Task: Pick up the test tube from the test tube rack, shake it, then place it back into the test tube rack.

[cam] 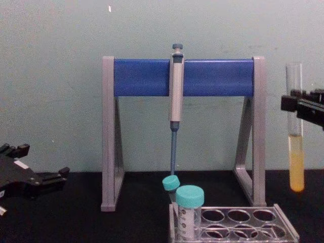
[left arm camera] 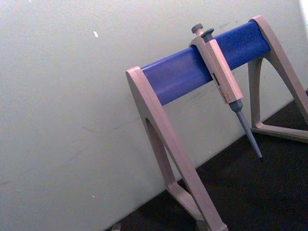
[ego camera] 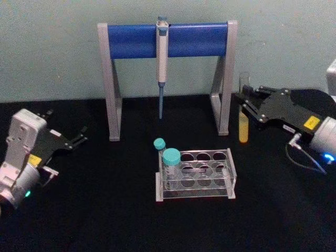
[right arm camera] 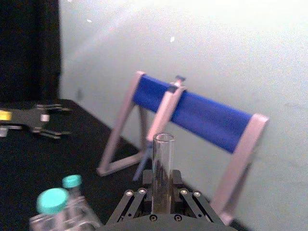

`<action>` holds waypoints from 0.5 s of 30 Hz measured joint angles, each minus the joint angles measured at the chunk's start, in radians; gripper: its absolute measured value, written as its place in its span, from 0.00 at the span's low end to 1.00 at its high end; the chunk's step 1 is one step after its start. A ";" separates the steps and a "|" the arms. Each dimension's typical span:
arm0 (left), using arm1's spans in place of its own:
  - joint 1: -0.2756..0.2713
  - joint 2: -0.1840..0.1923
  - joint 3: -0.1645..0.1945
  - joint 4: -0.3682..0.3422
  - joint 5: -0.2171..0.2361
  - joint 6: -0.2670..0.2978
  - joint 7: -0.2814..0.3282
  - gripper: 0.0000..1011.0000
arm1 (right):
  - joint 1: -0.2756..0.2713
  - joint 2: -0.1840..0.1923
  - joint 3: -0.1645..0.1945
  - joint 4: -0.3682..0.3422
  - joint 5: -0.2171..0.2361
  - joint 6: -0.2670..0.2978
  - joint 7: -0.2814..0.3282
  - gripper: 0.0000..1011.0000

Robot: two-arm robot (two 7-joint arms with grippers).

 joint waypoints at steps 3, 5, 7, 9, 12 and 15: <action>0.000 0.000 0.000 0.000 0.000 0.000 0.000 0.99 | -0.001 -0.019 -0.001 -0.002 -0.052 -0.025 -0.047 0.23; 0.000 0.000 0.000 0.000 0.000 0.000 0.000 0.99 | -0.001 -0.042 0.000 -0.002 -0.081 -0.045 -0.079 0.23; 0.000 0.000 0.000 0.000 0.000 0.000 0.000 0.99 | -0.002 -0.065 0.006 0.001 -0.086 -0.064 -0.091 0.23; 0.000 0.000 0.000 0.000 0.000 0.000 0.000 0.99 | -0.002 -0.091 0.015 0.009 -0.070 -0.083 -0.088 0.23; 0.000 0.000 0.000 0.000 0.000 0.000 0.000 0.99 | -0.001 -0.112 0.023 0.017 -0.044 -0.096 -0.070 0.23; 0.000 0.000 0.000 0.000 0.000 0.000 0.000 0.99 | 0.003 -0.135 0.031 0.030 0.005 -0.104 -0.021 0.23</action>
